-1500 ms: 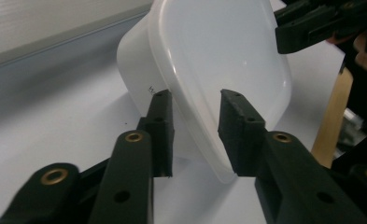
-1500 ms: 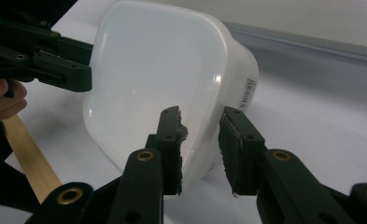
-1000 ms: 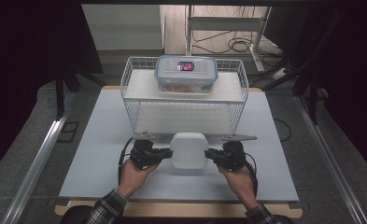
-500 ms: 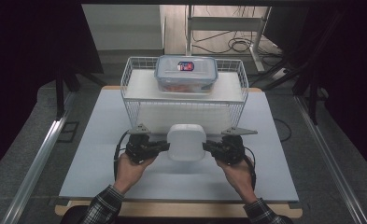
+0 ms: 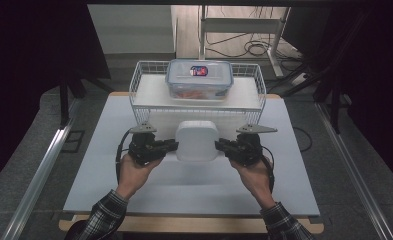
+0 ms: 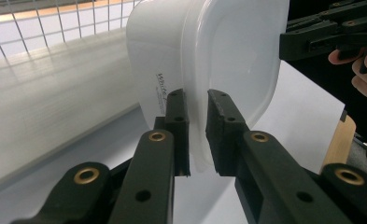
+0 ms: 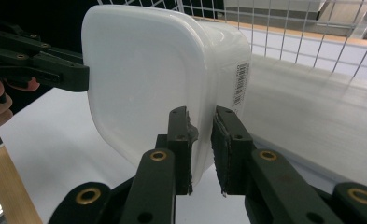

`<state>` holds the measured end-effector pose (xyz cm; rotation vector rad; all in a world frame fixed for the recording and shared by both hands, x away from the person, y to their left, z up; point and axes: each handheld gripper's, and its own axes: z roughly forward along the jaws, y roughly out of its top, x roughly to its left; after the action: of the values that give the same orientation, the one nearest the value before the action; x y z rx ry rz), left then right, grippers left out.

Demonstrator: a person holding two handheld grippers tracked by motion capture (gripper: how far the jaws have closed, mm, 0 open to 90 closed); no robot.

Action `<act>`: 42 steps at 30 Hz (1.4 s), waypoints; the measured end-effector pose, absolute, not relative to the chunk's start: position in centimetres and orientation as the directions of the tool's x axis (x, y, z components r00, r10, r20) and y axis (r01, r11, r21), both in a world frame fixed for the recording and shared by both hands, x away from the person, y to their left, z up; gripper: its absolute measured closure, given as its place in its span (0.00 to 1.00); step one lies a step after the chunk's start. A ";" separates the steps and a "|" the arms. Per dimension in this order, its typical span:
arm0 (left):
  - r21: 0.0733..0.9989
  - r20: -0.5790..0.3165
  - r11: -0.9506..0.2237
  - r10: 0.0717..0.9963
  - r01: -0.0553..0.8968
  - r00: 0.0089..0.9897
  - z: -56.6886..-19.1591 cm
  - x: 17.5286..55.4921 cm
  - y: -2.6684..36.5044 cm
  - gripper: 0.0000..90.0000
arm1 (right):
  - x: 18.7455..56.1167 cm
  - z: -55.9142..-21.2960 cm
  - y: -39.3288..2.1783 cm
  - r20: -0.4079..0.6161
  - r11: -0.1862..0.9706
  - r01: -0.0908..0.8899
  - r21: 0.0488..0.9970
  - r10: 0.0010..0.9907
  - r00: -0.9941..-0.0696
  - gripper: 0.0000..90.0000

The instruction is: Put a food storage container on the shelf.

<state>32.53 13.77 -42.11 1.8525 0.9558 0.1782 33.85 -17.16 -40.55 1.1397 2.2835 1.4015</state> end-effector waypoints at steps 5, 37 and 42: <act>0.832 -0.279 -0.181 0.680 0.524 0.678 -40.7 32.9 13.9 0.89 | 34.2 -39.3 -17.2 0.200 0.228 0.491 0.841 0.711 -0.674 0.86; 0.884 -0.226 -0.153 0.689 0.443 0.689 -29.2 35.9 15.2 0.89 | 37.0 -28.4 -16.4 0.189 0.139 0.385 0.912 0.691 -0.698 0.87; 0.888 -0.227 -0.142 0.691 0.436 0.687 -27.8 36.5 15.2 0.89 | 37.5 -26.8 -16.2 0.175 0.134 0.366 0.921 0.696 -0.696 0.87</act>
<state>36.50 15.25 -27.79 1.7777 0.8992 0.2830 37.45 -16.22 -26.83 1.0338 2.1200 1.5832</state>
